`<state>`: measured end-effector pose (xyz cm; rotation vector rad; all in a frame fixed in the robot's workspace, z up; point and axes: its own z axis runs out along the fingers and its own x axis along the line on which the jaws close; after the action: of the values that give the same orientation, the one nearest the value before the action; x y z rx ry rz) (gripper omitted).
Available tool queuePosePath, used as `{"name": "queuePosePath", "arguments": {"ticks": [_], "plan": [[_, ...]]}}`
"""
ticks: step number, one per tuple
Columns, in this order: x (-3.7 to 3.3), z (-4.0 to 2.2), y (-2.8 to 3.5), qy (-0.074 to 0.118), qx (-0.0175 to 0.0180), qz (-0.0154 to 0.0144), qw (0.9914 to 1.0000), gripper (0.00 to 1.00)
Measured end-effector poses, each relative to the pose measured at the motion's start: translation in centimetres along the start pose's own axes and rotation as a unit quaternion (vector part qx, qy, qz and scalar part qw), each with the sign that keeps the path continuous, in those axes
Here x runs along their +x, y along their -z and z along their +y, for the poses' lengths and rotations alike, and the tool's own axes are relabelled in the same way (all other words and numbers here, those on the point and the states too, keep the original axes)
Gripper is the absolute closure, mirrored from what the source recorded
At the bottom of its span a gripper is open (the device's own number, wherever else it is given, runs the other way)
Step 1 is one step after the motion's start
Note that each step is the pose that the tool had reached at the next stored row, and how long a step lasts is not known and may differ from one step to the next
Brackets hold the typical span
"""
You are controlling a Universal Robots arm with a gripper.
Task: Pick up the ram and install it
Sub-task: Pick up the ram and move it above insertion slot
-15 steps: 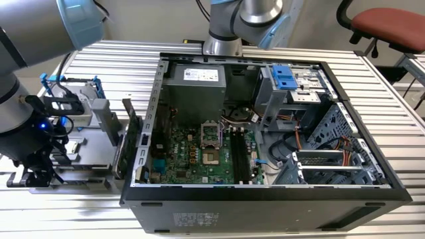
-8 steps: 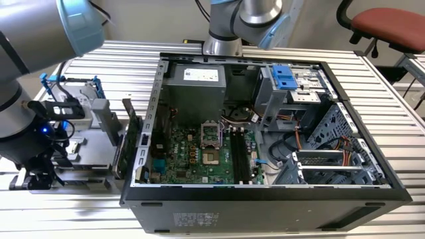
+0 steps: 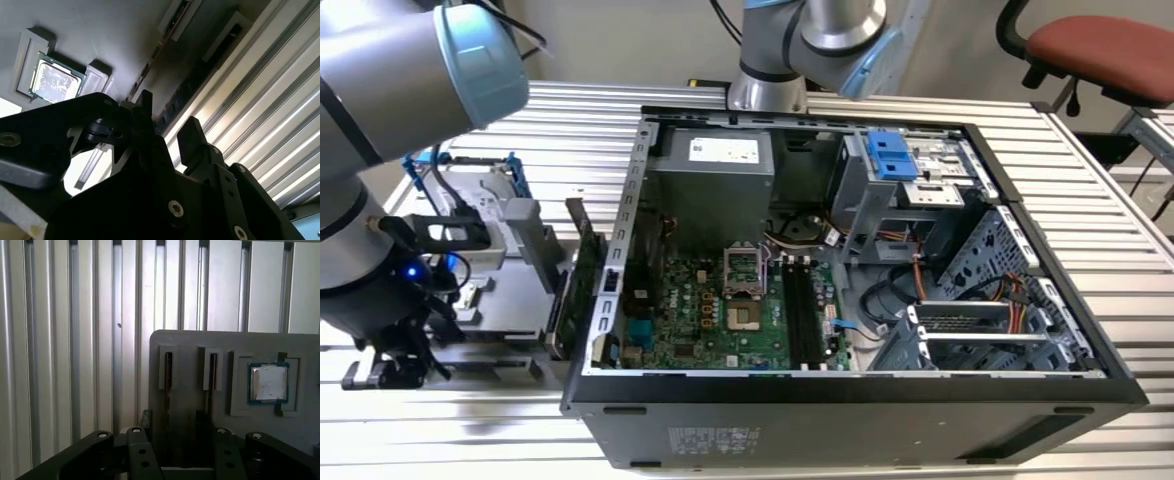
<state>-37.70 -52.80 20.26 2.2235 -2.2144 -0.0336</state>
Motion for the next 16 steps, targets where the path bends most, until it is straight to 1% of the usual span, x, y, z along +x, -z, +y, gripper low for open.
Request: {"name": "queuePosePath", "arguments": {"ticks": [5, 11, 16], "plan": [[0.19, 0.02, -0.75, 0.0, 0.0001, -0.0001, 1.0, 0.0], [0.2, 0.05, -1.02, 0.0, 0.0, 0.0, 1.0, 0.0], [0.19, 0.06, -1.06, 0.0, 0.0001, -0.0001, 1.0, 0.0]]}}
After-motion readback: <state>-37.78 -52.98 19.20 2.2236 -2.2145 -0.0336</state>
